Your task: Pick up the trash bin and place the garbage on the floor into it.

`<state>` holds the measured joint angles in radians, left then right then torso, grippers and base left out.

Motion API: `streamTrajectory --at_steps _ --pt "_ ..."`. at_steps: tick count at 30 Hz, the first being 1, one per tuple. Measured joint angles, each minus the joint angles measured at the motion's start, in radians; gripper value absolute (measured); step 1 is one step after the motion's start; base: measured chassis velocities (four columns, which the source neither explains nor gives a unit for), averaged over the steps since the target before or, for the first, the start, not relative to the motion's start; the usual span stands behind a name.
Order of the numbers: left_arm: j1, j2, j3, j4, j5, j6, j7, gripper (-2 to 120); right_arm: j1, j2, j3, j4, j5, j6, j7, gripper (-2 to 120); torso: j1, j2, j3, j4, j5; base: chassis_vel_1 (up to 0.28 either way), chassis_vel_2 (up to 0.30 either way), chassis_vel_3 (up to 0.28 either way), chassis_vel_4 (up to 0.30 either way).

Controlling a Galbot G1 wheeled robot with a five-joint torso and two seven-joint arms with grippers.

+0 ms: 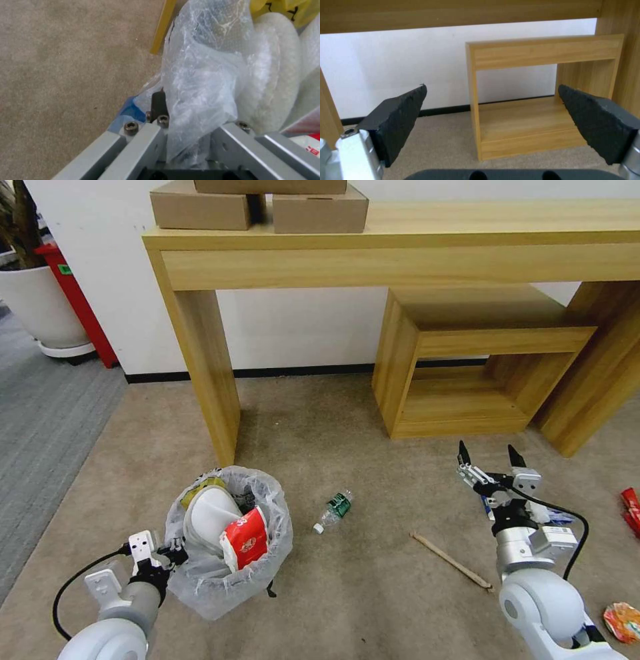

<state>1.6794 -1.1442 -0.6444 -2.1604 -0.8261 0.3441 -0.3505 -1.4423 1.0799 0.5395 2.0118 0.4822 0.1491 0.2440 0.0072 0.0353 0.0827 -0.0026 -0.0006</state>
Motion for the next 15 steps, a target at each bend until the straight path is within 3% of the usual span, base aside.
streamTrajectory --at_steps 7,15 --pt "-0.003 0.002 -0.002 0.003 -0.002 -0.001 0.000 1 0.007 0.005 -0.010 -0.005 0.000 -0.004 0.000 100 0.000 0.000 0.000 0.0001 0.0000 -0.020 0.018 0.009 -0.020" --pt "-0.003 0.004 -0.002 0.005 -0.004 -0.002 0.000 1 0.011 0.017 -0.020 -0.007 0.001 -0.005 0.002 100 0.000 0.000 0.000 0.0001 0.0000 -0.084 0.104 0.086 -0.089"
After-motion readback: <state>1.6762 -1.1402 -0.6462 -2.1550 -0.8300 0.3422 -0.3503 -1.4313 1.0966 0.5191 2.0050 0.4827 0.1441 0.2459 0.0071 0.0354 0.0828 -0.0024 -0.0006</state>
